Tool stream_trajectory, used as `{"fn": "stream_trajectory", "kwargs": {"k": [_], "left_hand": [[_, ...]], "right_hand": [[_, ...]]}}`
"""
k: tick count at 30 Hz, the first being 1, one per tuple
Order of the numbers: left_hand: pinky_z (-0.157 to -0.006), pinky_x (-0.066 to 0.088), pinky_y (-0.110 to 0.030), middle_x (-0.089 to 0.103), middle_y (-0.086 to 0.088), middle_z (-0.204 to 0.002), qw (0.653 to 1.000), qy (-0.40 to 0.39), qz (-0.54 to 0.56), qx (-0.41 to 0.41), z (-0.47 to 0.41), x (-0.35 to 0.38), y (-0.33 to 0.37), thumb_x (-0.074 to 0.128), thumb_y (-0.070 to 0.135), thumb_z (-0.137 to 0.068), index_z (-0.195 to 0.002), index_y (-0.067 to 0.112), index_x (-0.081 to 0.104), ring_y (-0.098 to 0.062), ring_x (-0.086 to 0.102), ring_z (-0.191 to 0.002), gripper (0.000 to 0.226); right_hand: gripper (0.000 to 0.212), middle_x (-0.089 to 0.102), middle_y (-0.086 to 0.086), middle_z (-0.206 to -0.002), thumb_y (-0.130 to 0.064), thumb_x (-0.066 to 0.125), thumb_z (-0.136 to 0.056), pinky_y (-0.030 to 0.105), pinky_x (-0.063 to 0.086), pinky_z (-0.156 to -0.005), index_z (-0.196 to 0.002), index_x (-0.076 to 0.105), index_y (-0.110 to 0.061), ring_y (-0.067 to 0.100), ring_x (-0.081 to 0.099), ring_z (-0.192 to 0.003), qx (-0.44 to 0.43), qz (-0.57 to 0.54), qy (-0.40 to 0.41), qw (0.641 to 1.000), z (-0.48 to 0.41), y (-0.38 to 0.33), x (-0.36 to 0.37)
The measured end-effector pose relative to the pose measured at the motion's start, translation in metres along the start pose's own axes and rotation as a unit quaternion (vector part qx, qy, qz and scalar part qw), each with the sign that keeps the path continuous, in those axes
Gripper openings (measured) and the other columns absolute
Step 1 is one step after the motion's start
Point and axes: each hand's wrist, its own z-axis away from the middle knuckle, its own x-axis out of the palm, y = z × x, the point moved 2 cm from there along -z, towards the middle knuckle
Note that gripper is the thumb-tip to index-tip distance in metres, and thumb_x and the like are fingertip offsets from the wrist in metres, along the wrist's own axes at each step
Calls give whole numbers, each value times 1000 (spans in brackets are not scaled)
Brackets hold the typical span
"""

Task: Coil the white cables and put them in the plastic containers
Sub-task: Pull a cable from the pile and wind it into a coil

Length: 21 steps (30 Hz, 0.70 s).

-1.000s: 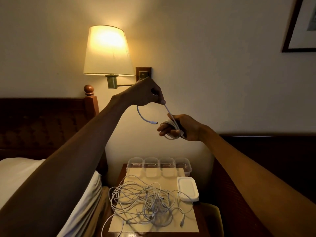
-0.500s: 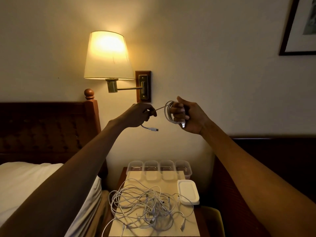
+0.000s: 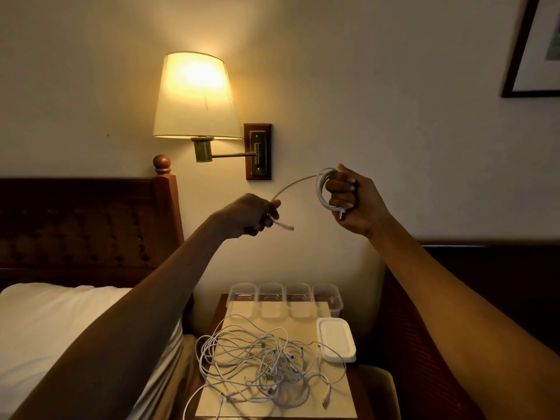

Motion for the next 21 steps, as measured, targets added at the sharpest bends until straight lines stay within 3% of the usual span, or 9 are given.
{"fn": "stream_trajectory", "kwargs": {"k": [3,5,7,11,17,21], "left_hand": [[-54,48,-20,64,-12,-84,984,-8,171,40,-1,4,13,53,23,-100,-110,-2,64,-10,58,-61,29],[-72,56,-29,68,-19,-103,973,-52,213,77,-2,13,23,56,23,-99,-112,-2,65,-21,68,-84,30],[-81,57,-34,67,-20,-110,965,-67,233,102,-1,21,29,57,22,-98,-109,-2,66,-30,69,-99,28],[-80,58,-31,71,-16,-95,953,-53,270,125,-2,28,31,50,13,-101,-104,-4,62,-29,71,-97,21],[-77,54,-28,70,-13,-93,969,-111,163,146,3,32,27,42,15,-104,-100,4,60,-21,67,-88,22],[-75,51,-27,67,-11,-89,971,-108,141,162,2,35,25,41,14,-105,-101,5,58,-20,60,-83,20]], "right_hand": [[45,32,-3,-56,-29,36,-102,19,24,-41,-62,49,-12,8,23,-41,34,-24,-46,998,-2,5,0],[46,31,-3,-56,-29,35,-103,20,26,-40,-63,49,-11,9,24,-41,39,-38,-55,997,-4,7,1],[47,36,-2,-54,-30,34,-103,19,30,-39,-62,48,-12,8,25,-41,33,-46,-52,997,-3,8,2],[47,47,2,-53,-29,35,-103,18,31,-39,-62,49,-11,7,25,-40,30,-51,-42,997,-1,7,-3],[50,45,-2,-50,-31,32,-104,15,29,-36,-60,48,-13,4,24,-38,33,-28,-21,999,4,8,-5],[48,45,-4,-47,-30,35,-103,14,24,-35,-60,48,-14,4,23,-36,49,-15,-8,999,7,8,-7]]}}
